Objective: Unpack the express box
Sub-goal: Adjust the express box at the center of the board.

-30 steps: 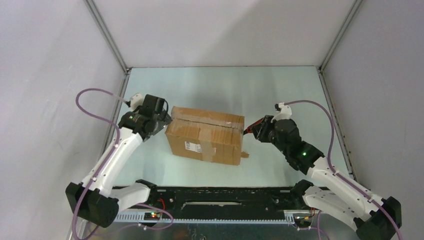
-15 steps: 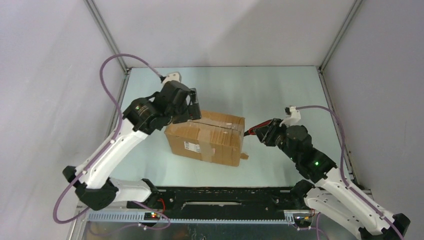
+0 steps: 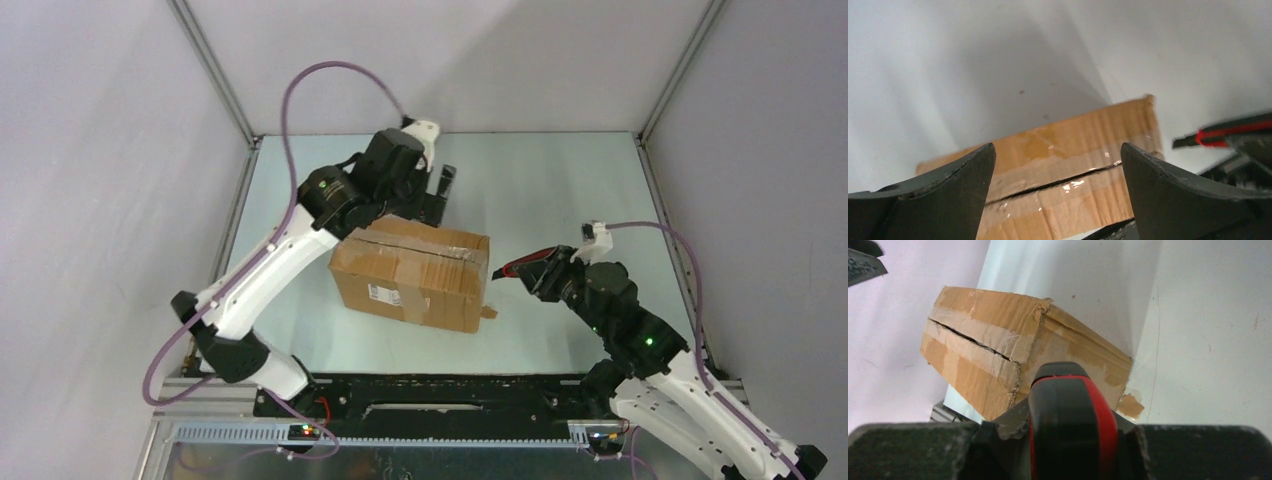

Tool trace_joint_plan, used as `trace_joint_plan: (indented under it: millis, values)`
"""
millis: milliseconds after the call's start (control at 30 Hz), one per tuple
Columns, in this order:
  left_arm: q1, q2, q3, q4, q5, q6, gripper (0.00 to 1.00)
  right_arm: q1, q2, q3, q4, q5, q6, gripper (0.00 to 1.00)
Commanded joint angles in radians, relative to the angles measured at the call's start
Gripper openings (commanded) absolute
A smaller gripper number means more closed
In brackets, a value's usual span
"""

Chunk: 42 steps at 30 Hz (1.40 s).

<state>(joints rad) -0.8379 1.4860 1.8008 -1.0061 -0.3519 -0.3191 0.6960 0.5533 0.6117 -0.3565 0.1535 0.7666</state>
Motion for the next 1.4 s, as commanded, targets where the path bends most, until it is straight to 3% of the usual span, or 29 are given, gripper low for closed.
trace_joint_plan:
  millis: [0,67,167,367,467,667,767,900,1067,1367]
  values:
    - [-0.025,0.095,0.124,-0.052,0.412,0.34,0.97,-0.028,-0.049,0.003,-0.004,0.007,0.067,0.0]
    - [-0.102,0.048,0.033,-0.036,0.401,0.392,0.98,-0.075,-0.036,-0.001,0.026,-0.032,0.13,0.0]
    - [-0.186,-0.07,-0.122,0.024,0.253,0.414,0.98,-0.12,-0.017,-0.04,0.123,-0.085,0.255,0.0]
    - [-0.222,-0.352,-0.452,0.252,-0.068,0.397,1.0,-0.144,-0.027,-0.109,0.256,-0.055,0.434,0.0]
    - [-0.232,-0.47,-0.577,0.338,-0.104,0.438,1.0,-0.146,-0.036,-0.142,0.308,-0.036,0.479,0.0]
    - [-0.342,-0.661,-0.866,0.615,-0.012,0.755,1.0,-0.146,-0.122,-0.201,0.305,0.031,0.517,0.0]
    - [-0.346,-0.673,-0.912,0.683,0.13,0.853,1.0,-0.146,-0.134,-0.209,0.293,0.03,0.51,0.0]
    - [-0.343,-0.605,-0.885,0.672,0.213,0.968,1.0,-0.146,-0.12,-0.235,0.338,-0.011,0.508,0.0]
    - [-0.248,-0.531,-0.808,0.646,0.42,0.943,1.0,-0.145,-0.14,-0.269,0.343,-0.02,0.51,0.0]
    - [-0.173,-0.399,-0.692,0.541,0.601,0.926,1.0,-0.146,-0.163,-0.277,0.341,-0.026,0.496,0.0]
